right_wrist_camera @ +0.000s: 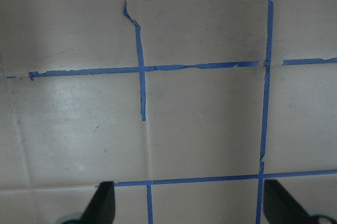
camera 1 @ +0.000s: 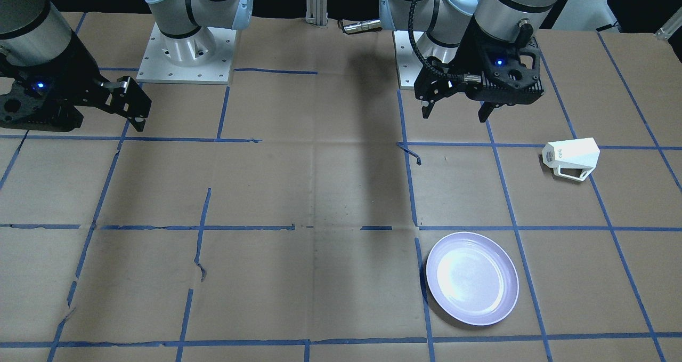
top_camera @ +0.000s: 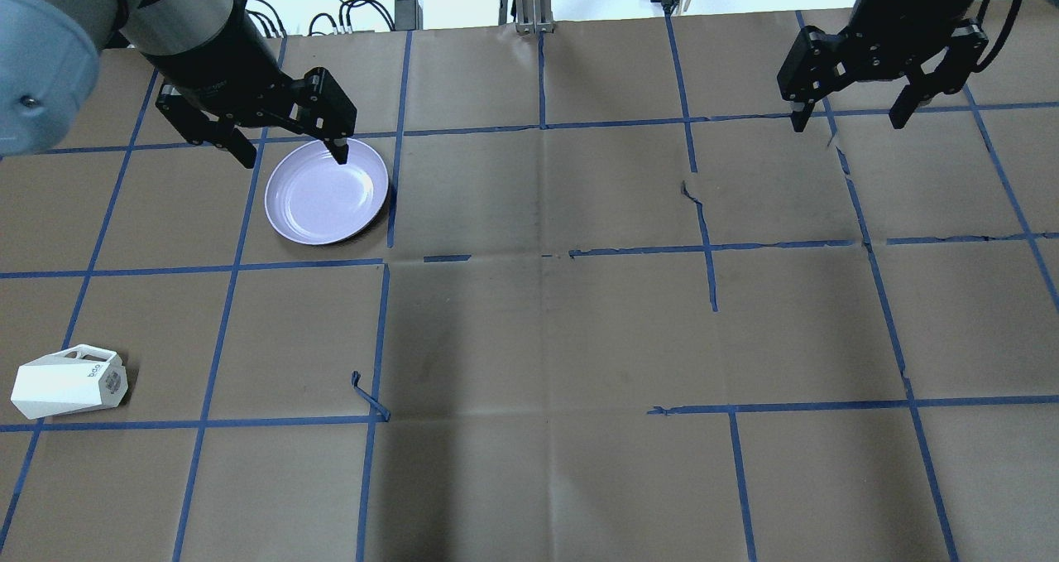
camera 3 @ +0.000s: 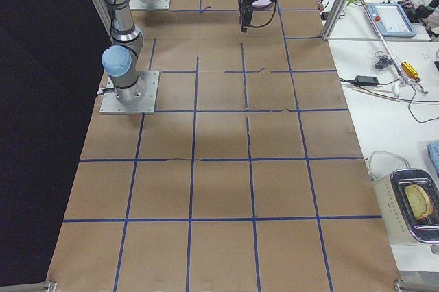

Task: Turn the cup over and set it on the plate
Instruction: 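Move the left gripper from the plate down toward the fallen white mug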

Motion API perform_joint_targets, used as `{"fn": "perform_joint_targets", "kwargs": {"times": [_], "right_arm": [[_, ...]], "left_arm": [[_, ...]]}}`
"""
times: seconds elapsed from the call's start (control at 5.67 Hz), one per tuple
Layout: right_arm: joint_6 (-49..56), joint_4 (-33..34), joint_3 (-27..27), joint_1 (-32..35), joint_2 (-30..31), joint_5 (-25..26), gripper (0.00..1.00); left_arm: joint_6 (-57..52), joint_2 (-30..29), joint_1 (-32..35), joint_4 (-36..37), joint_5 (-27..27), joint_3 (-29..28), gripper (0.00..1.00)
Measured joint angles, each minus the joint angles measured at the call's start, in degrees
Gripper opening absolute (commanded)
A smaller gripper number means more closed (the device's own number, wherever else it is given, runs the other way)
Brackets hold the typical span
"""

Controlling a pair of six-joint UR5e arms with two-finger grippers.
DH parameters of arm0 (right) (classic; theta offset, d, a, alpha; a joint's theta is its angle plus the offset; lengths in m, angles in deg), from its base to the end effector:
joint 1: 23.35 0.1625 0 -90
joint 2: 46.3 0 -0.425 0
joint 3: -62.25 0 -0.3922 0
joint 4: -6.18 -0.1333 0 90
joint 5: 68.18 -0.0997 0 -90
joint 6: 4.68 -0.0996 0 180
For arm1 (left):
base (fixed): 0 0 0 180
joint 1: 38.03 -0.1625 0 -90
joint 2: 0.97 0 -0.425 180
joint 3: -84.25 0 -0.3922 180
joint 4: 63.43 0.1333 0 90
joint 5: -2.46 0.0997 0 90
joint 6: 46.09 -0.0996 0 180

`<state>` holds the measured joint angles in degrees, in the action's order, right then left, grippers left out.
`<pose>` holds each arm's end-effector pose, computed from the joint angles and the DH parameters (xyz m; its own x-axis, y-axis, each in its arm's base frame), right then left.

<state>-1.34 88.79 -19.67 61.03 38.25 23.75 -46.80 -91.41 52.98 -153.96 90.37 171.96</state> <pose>0.0781 -0.5335 0.4961 -0.9989 0.0372 0.0287 0.0395 0.9956 0.0848 -0.1457 -0.4947 0.5029 -0.9989 0.0308 0.0362 0.0300 0.9993 -0.0235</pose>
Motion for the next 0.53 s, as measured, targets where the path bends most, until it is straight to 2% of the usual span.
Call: {"fn": "perform_joint_targets", "kwargs": {"times": [0.53], "right_arm": [[0.00,0.00,0.00,0.00,0.00,0.00,1.00]], "left_arm": [[-1.22,0.19,-0.62,0.01,0.53,-0.03,0.98]]}}
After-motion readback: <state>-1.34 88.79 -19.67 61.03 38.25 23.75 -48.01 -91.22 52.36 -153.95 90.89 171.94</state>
